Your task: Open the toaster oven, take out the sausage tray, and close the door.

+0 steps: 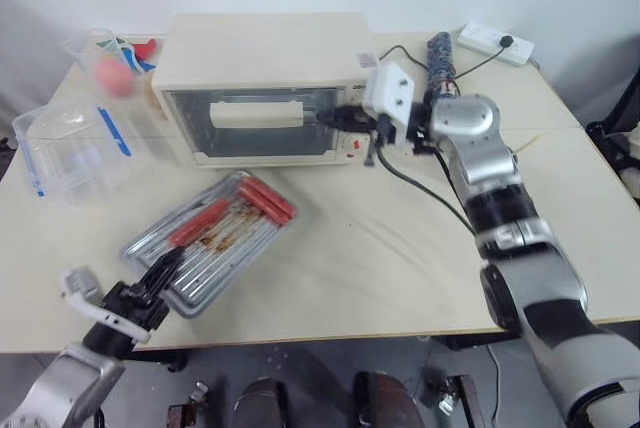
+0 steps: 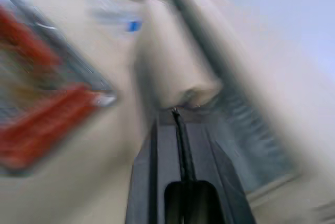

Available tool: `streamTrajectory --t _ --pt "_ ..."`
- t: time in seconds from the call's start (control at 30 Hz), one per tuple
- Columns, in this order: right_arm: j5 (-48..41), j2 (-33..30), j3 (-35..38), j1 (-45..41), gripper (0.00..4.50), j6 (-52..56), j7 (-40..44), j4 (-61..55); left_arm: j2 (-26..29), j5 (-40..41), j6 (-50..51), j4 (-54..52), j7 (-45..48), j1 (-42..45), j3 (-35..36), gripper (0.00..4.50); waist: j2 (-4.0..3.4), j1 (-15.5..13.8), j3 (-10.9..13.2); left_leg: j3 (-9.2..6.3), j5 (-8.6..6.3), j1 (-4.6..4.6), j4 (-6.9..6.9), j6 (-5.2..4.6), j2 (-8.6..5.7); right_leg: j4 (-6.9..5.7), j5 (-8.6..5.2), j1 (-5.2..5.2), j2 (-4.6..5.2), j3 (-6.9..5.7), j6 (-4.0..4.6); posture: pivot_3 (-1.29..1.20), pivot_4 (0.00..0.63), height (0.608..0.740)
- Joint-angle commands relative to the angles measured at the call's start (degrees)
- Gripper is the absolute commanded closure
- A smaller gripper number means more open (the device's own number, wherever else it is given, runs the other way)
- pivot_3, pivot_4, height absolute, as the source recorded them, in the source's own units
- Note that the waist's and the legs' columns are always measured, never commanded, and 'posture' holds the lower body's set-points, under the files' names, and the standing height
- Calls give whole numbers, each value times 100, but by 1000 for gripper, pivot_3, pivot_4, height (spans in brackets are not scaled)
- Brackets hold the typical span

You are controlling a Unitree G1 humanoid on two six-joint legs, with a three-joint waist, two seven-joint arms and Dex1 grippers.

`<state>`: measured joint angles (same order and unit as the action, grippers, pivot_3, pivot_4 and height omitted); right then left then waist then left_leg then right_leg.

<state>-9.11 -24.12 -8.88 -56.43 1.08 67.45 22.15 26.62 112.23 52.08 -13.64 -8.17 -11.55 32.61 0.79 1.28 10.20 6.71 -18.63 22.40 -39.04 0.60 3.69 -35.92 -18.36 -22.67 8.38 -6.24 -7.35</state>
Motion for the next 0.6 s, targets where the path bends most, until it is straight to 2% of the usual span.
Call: streamTrajectory --t 0.03,0.13,0.23,0.37,0.57,0.6 --pt "-227 -385 84 326 4467 1021 -29 -1267 465 77 609 606 201 535 -116 4500 -3 18 2 4 0 0 1 0 -3 0 1 -2 1 1 -1 0 150 740" --pt "-340 -807 213 904 4467 1563 -45 -1949 1092 77 1151 1593 299 1495 -604 4500 -2 9 2 13 1 -4 4 1 -2 -2 0 -5 -2 -4 -3 0 150 740" --pt "-634 -1171 303 1407 3598 1938 131 -2573 1436 64 1551 2251 499 2116 -994 4500 -2 16 2 22 5 -3 10 9 -1 2 0 -4 -9 -9 -3 0 150 740" --pt "-1039 -1557 590 1984 2241 2357 205 -3063 1593 -405 2142 3209 999 3124 -1571 4500 -2 14 2 39 4 -3 17 10 -5 3 2 -9 -9 -10 -6 0 150 740" --pt "-1509 -1766 1217 2469 79 2555 -15 -3325 1431 -1829 2850 4286 2052 4298 -2192 4500 -1 15 2 62 8 -4 17 15 -4 4 1 -9 -14 -13 -8 0 150 740" --pt "-1488 -1825 1258 2534 30 2542 -32 -3287 1371 -2066 2912 4435 2226 4446 -2255 4500 -1 16 2 64 8 -4 17 16 -4 5 2 -9 -14 -13 -9 0 150 740"
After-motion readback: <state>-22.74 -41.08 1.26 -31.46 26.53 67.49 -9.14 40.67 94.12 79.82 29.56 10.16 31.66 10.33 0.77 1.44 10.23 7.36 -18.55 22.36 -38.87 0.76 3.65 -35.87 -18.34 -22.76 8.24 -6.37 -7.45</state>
